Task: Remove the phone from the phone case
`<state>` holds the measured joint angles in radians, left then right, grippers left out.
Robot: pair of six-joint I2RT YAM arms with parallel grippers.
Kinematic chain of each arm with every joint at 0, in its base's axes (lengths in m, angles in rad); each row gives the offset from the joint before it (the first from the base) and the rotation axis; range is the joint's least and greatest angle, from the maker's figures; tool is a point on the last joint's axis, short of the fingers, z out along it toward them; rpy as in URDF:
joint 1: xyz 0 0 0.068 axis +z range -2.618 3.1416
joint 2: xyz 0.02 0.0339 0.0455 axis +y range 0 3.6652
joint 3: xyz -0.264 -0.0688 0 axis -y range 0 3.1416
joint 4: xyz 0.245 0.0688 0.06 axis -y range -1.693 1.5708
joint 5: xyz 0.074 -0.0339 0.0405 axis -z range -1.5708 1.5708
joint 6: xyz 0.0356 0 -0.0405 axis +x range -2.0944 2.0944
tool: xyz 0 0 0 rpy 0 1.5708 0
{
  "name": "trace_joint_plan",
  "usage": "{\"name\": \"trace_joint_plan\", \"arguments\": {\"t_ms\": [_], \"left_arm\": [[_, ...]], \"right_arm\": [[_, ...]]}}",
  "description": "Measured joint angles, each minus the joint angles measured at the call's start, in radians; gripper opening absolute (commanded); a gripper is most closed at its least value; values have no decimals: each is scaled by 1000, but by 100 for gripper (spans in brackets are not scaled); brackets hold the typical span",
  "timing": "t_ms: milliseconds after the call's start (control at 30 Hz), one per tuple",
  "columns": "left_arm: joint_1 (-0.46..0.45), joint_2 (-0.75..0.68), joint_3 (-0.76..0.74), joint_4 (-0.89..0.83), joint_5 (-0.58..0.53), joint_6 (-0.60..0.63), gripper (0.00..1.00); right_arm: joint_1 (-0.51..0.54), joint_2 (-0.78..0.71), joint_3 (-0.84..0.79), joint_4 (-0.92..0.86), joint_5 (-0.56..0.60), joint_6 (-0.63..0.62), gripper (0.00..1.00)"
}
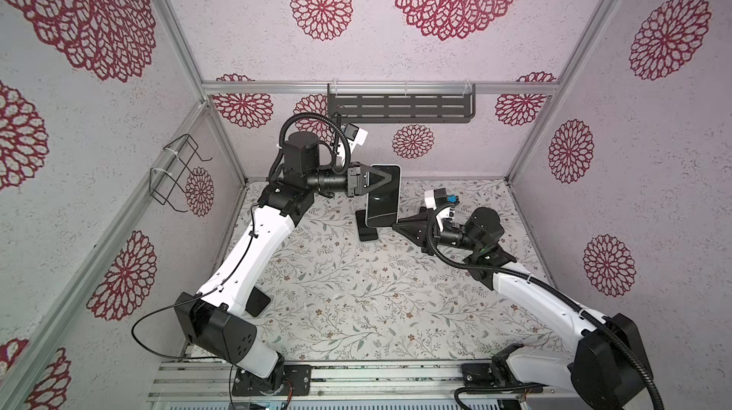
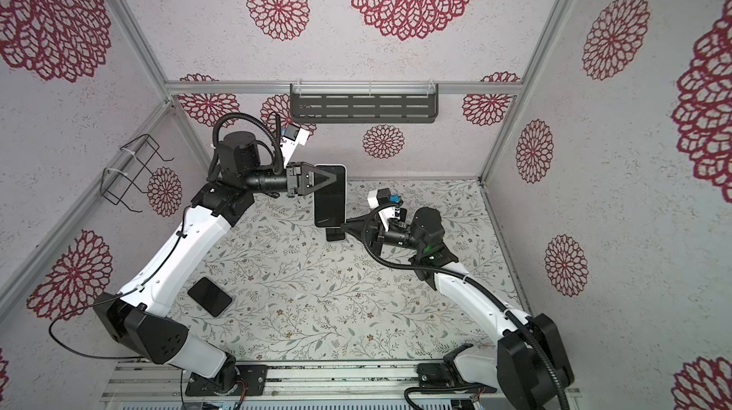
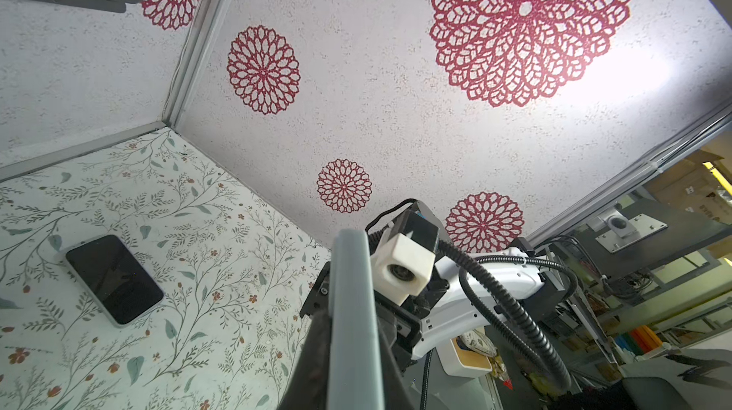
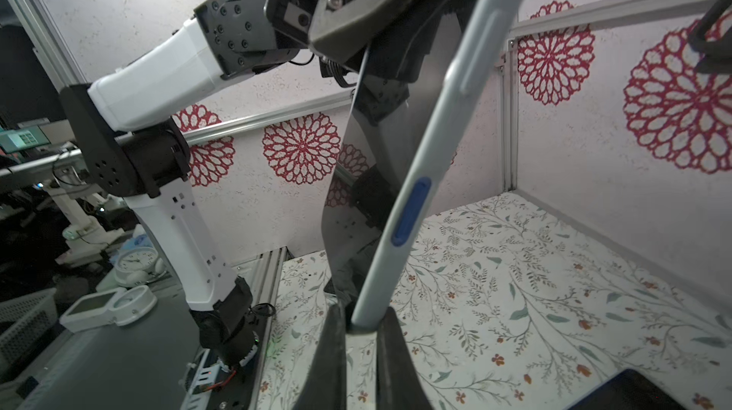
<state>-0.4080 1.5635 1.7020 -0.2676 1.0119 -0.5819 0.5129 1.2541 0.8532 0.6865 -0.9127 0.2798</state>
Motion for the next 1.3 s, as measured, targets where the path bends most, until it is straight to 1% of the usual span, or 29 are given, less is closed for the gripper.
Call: {"name": "trace_joint_plan", "arguments": {"t_ms": [100, 200, 300, 433, 500, 533, 633, 700, 800, 833, 867, 933, 967, 1000, 1067, 1100, 1133, 1167, 1200, 1300], "left_arm": [[-1, 0, 0, 39, 0, -15, 0], [-1, 0, 0, 74, -4, -22, 0], [-1, 0, -2, 108, -10, -29, 0], [-2, 1, -26, 171, -9, -68, 0], [-2, 6, -34, 198, -16, -113, 0], [-2, 12, -34, 217, -8, -167, 0], [-36, 24, -34, 260, 16, -270, 0], [-56, 31, -34, 283, 29, -317, 0], [-71, 32, -34, 293, 46, -351, 0], [-71, 32, -34, 295, 48, -354, 0], [-68, 32, -34, 300, 49, -359, 0], [-61, 31, -34, 299, 48, -357, 0], [-57, 30, -34, 297, 47, -354, 0], [-54, 29, -34, 295, 45, -349, 0], [-51, 24, -34, 290, 45, -345, 0], [-50, 21, -34, 288, 45, -343, 0], [-49, 18, -34, 287, 45, -341, 0], [-49, 16, -34, 286, 43, -336, 0], [-48, 14, -34, 282, 42, -330, 0], [-47, 5, -34, 254, 13, -303, 0]], "right_arm": [[-2, 10, 18, 1, 8, -95, 0], [-2, 19, 24, 24, 29, -153, 0], [-2, 23, 14, 72, 60, -167, 0], [6, 0, -56, 172, 140, -176, 0], [11, -26, -108, 215, 185, -207, 0], [11, -34, -126, 219, 210, -224, 0], [16, -33, -157, 209, 266, -280, 0], [16, -33, -163, 197, 288, -306, 0], [16, -40, -167, 198, 307, -319, 0], [16, -48, -177, 204, 313, -319, 6], [16, -65, -197, 214, 319, -315, 14], [16, -112, -251, 230, 336, -306, 34], [16, -138, -280, 238, 343, -289, 47], [16, -163, -305, 245, 348, -277, 54], [16, -206, -338, 259, 362, -235, 66], [16, -222, -341, 261, 365, -207, 74], [16, -232, -341, 267, 365, -182, 79], [16, -244, -338, 275, 365, -153, 82], [16, -253, -332, 277, 365, -126, 81], [16, -262, -283, 244, 387, -32, 78]]}}
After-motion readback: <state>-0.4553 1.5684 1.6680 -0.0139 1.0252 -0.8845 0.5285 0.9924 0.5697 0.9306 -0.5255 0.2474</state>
